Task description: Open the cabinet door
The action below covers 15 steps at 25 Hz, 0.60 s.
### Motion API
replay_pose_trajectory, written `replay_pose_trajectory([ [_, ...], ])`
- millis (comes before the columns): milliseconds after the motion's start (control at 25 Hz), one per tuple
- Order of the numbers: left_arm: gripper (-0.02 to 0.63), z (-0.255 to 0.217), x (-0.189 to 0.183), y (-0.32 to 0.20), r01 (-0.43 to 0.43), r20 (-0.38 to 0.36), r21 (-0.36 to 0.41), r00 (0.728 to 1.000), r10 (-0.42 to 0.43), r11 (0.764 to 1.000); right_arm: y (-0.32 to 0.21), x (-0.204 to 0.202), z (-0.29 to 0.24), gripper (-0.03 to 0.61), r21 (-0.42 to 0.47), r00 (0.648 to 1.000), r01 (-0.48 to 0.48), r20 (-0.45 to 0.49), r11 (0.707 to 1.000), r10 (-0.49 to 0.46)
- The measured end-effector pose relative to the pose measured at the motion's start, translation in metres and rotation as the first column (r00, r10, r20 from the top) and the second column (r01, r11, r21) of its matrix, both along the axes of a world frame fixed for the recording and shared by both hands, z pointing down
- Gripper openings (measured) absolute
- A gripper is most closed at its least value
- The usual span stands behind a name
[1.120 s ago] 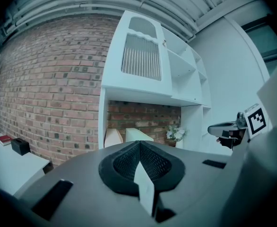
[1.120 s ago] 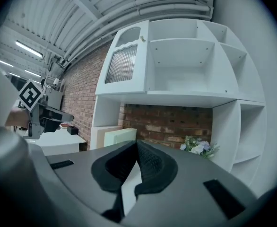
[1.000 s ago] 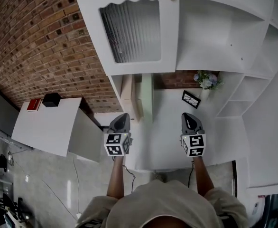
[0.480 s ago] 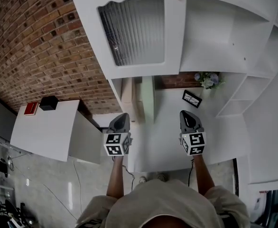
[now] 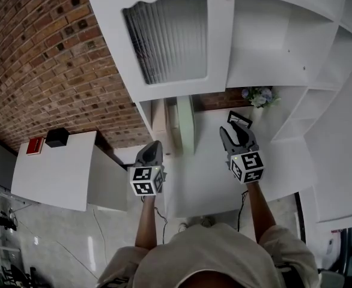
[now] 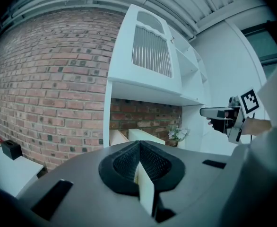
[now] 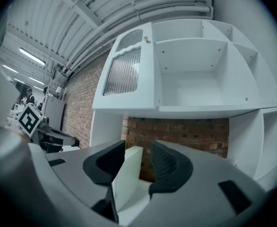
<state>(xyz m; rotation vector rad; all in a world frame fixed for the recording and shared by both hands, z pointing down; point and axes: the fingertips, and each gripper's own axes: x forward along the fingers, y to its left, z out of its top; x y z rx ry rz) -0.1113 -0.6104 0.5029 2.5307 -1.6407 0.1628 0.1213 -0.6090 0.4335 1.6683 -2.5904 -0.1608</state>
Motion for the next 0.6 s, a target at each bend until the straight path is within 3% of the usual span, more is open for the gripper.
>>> replay_pose_trajectory([
  [440,0.026,0.001,-0.012,0.002,0.008,-0.021,-0.005,1.0,-0.008,1.0,-0.04,-0.022,-0.091,0.373,0.125,0.998,0.067,0.006,0.99,-0.068],
  [600,0.026,0.0,-0.018,0.004,0.018,-0.022,-0.003,1.0,-0.018,1.0,-0.062,-0.027,-0.113,0.39,0.134,0.997,0.074,-0.004,0.988,-0.074],
])
